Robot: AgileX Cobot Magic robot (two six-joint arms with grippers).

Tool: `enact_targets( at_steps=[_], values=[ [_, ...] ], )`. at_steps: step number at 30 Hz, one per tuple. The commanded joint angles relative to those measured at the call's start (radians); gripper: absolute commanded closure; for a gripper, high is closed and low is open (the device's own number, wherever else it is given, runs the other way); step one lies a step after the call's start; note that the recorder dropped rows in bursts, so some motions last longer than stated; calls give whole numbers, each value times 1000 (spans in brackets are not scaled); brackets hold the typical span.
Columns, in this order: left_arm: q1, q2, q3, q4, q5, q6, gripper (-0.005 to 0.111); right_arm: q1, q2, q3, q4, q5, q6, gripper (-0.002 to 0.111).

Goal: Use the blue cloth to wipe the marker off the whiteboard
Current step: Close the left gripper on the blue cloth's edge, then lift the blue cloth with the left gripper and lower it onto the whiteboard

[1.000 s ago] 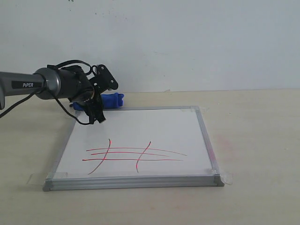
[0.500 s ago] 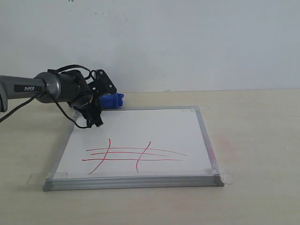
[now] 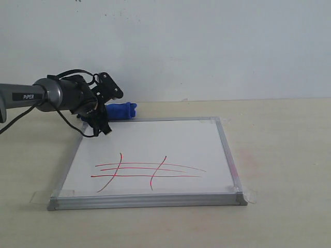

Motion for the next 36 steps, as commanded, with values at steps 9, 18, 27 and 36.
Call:
enact_targets(
  at_steps=[9,18,27,36],
  values=[
    [2,22,-14,-32,13,19,56,-3,-4,-1,-2,-9,0,108],
    [4,28,-20,-24,24,38,103,-3,-4,-1,-2,-9,0,108],
    [4,-153,-26,-172,102,-27,103,-3,-4,-1,-2,-9,0,108],
    [-7,-441,129,-523,379,234,103,-3,-4,-1,-2,-9,0,108]
  ],
)
